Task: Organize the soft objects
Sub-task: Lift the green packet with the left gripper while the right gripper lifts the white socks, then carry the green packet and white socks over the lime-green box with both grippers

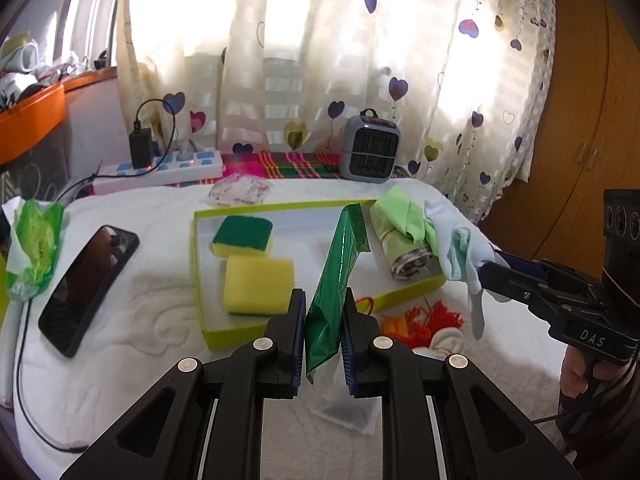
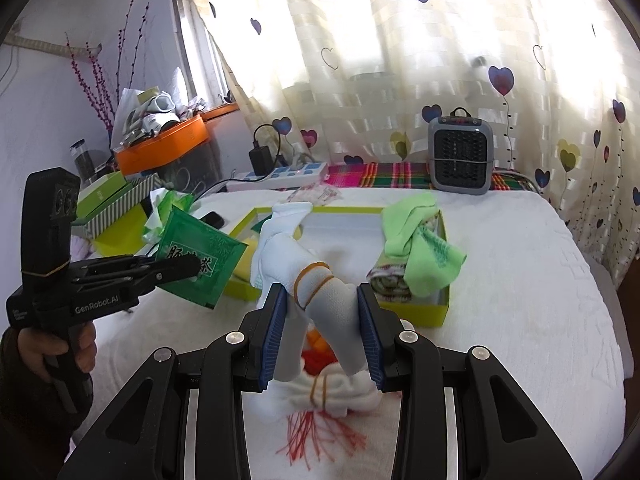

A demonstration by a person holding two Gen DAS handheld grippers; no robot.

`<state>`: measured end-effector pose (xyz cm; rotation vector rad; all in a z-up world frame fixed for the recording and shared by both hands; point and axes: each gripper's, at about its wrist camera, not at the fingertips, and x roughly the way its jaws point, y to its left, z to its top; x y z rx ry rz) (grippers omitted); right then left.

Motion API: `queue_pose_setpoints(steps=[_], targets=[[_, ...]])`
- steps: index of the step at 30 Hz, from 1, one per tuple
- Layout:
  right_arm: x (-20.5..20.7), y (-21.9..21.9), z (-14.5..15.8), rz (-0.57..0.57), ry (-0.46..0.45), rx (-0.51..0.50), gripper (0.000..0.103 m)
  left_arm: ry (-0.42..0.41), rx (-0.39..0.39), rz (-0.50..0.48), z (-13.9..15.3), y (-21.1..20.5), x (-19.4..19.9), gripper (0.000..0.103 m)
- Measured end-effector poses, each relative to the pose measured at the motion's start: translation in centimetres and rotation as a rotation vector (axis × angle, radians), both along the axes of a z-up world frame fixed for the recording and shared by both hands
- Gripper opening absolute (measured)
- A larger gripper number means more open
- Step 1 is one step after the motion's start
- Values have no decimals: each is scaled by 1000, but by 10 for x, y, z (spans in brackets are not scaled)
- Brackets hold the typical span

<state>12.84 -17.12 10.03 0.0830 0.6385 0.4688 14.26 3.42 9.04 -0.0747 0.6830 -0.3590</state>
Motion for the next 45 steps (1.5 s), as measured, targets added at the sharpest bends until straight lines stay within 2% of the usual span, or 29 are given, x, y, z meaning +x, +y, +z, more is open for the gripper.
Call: queue_pose_setpoints(steps=[29,45], targets=[[72,6,-11,-113,89,51,37,-7,-26,-6,5,-11,61,15],[95,29,-27,-142,144,-3,37,12,-22,0,-2,-14,93,15]])
